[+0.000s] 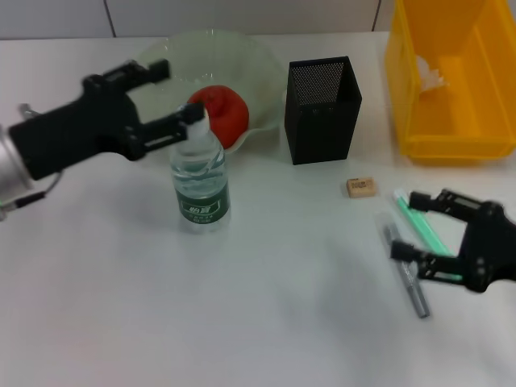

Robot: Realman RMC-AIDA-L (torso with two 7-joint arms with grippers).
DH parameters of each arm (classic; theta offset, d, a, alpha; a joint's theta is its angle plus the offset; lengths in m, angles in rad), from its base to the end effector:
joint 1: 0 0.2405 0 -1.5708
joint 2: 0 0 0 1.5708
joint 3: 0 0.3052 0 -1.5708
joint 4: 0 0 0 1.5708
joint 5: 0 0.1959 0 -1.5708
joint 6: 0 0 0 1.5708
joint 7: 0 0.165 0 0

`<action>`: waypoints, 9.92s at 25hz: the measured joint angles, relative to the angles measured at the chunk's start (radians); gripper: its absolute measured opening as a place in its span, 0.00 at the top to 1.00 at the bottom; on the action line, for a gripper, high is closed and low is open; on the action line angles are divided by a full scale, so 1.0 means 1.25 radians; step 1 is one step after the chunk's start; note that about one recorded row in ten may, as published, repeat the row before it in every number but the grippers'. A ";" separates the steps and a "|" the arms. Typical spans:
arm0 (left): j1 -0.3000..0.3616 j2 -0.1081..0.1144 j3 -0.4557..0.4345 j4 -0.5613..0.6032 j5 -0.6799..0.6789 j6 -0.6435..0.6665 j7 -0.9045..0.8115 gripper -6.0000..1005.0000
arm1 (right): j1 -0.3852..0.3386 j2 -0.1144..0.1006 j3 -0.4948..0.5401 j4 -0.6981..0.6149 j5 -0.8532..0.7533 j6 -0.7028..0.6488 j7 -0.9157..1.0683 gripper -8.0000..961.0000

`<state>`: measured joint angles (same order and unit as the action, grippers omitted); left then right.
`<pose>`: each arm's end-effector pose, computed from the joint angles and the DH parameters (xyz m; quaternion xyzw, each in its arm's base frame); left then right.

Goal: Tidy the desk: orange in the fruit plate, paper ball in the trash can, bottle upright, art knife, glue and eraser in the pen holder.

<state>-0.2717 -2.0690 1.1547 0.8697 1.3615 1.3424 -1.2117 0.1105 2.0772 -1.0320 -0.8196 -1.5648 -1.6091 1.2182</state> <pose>-0.2689 0.3306 -0.0204 -0.9001 -0.1291 -0.3306 0.2528 0.3208 0.2410 -0.0312 -0.9142 0.1930 0.3105 0.1749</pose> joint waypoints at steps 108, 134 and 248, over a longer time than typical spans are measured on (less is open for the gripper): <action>-0.065 -0.004 0.138 -0.382 0.011 0.180 0.319 0.21 | 0.286 0.005 -0.183 -0.705 -0.728 0.152 1.190 0.80; -0.062 -0.003 0.138 -0.383 0.012 0.174 0.321 0.21 | 0.325 0.003 -0.229 0.306 0.584 0.341 -0.351 0.80; -0.067 -0.001 0.137 -0.377 0.012 0.182 0.319 0.21 | 0.564 0.001 -0.198 -0.383 -0.867 0.180 1.194 0.49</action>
<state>-0.3549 -2.0700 1.3259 0.3991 1.3760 1.5697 -0.8130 0.8157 2.0789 -1.2798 -1.2985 -2.6488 -1.3839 2.7101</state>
